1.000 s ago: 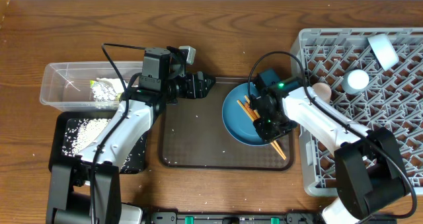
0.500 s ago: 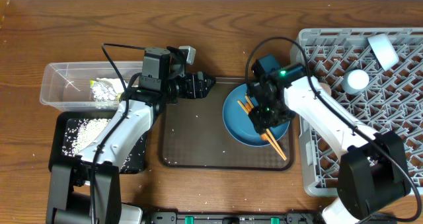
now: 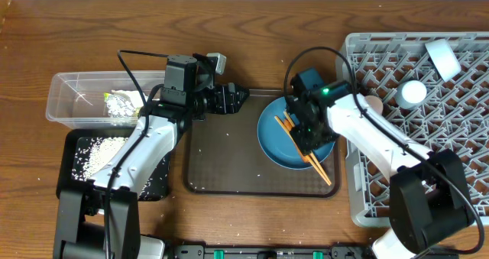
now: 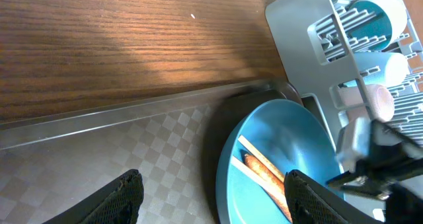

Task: Sort waste into correct bins and load items into the dishwasher rack
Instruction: 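Lower the right gripper and pinch one wooden chopstick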

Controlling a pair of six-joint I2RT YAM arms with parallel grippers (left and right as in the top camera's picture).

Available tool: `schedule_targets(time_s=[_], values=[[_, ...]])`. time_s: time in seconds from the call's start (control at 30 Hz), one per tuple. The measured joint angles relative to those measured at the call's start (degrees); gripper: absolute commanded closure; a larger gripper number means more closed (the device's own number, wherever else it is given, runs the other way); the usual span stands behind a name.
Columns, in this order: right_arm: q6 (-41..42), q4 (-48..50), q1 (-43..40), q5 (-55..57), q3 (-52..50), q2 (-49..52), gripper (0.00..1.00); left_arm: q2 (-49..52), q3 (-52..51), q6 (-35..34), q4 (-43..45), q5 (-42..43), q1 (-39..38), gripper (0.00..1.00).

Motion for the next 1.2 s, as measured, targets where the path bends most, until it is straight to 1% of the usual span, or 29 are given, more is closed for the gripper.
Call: schedule_targets(time_s=[0.17, 0.2, 0.23, 0.27, 0.33, 0.47, 0.57, 0.63, 0.73, 0.8, 0.87, 0.93, 1.0, 1.1, 1.2], values=[[0.0, 0.7, 0.0, 0.0, -2.3, 0.0, 0.6, 0.0, 0.0, 0.0, 0.0, 0.0, 0.0, 0.29], [0.0, 0.7, 0.0, 0.1, -2.3, 0.0, 0.65, 0.0, 0.0, 0.0, 0.0, 0.0, 0.0, 0.29], [-0.2, 0.9, 0.0, 0.1, -2.3, 0.0, 0.68, 0.0, 0.0, 0.0, 0.0, 0.0, 0.0, 0.29], [0.0, 0.9, 0.0, 0.2, -2.3, 0.0, 0.68, 0.0, 0.0, 0.0, 0.0, 0.0, 0.0, 0.29], [0.0, 0.9, 0.0, 0.2, -2.3, 0.0, 0.68, 0.0, 0.0, 0.0, 0.0, 0.0, 0.0, 0.29], [0.0, 0.9, 0.0, 0.0, -2.3, 0.0, 0.57, 0.0, 0.0, 0.0, 0.0, 0.0, 0.0, 0.29], [0.1, 0.6, 0.0, -0.3, -2.3, 0.0, 0.51, 0.0, 0.0, 0.0, 0.0, 0.0, 0.0, 0.29], [0.0, -0.2, 0.0, -0.5, -2.0, 0.0, 0.49, 0.0, 0.0, 0.0, 0.0, 0.0, 0.0, 0.28], [-0.1, -1.8, 0.0, -0.5, 0.0, 0.0, 0.48, 0.0, 0.0, 0.0, 0.0, 0.0, 0.0, 0.28], [-0.5, -2.2, 0.0, -0.5, 2.0, 0.0, 0.44, 0.0, 0.0, 0.0, 0.0, 0.0, 0.0, 0.28], [-1.1, -2.2, 0.0, -0.5, 3.3, 0.0, 0.43, 0.0, 0.0, 0.0, 0.0, 0.0, 0.0, 0.29], [-1.5, -2.1, 0.0, -0.3, 3.9, 0.0, 0.43, 0.0, 0.0, 0.0, 0.0, 0.0, 0.0, 0.28], [-1.7, -2.2, 0.0, 0.1, 4.0, 0.0, 0.46, 0.0, 0.0, 0.0, 0.0, 0.0, 0.0, 0.28], [-2.8, -2.1, -0.1, 0.6, 4.0, 0.0, 0.58, 0.0, 0.0, 0.0, 0.0, 0.0, 0.0, 0.28], [-3.5, -1.2, -0.1, 1.0, 3.6, 0.0, 0.59, 0.0, 0.0, 0.0, 0.0, 0.0, 0.0, 0.28]])
